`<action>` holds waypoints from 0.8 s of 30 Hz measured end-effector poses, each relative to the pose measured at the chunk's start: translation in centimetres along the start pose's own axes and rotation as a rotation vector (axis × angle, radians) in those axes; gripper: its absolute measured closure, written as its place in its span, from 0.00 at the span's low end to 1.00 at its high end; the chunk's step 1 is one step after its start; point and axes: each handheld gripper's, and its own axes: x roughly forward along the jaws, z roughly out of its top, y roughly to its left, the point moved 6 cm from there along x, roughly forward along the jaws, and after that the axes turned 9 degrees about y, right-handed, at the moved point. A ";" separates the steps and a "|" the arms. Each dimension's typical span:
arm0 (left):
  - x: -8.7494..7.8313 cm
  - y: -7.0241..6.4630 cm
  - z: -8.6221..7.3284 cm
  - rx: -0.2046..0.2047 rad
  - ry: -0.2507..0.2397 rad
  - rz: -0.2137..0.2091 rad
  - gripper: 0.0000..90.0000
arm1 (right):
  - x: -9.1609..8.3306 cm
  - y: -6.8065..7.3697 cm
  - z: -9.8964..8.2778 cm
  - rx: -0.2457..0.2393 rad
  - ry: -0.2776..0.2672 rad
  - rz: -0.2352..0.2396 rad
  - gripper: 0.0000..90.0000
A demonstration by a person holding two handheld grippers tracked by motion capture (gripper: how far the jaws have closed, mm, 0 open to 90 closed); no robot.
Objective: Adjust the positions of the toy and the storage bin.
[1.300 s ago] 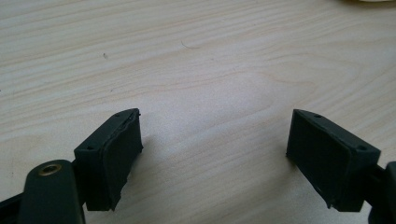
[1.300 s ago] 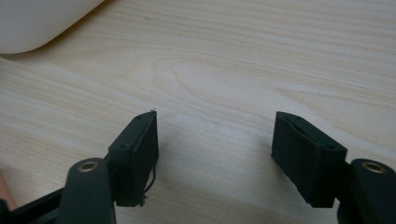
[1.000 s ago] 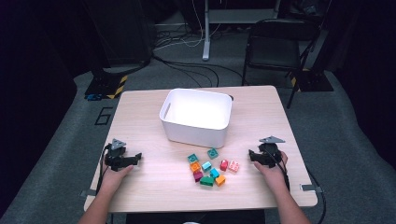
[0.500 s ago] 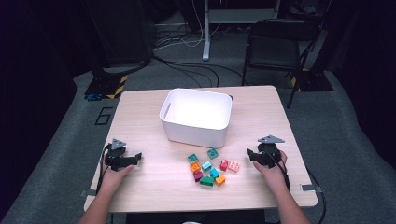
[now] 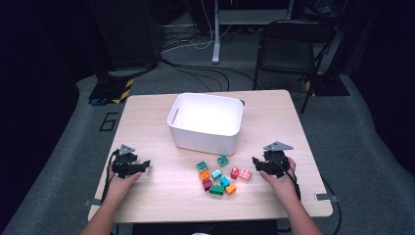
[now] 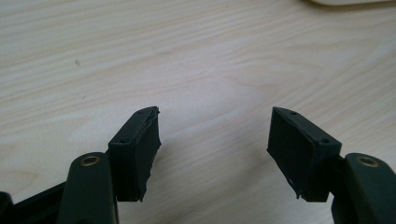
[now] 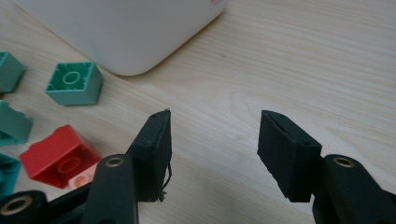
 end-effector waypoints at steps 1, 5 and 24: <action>-0.3 -0.3 0.4 -0.008 -0.009 -0.008 0.37 | -0.2 0.2 0.1 -0.013 -0.002 -0.001 0.49; -1.7 -0.7 2.2 -0.016 -0.051 -0.028 0.39 | -1.2 0.7 1.0 -0.018 -0.016 -0.007 0.49; -4.9 -2.0 7.3 0.036 -0.083 -0.082 0.49 | -3.0 2.5 5.1 -0.031 -0.037 0.039 0.49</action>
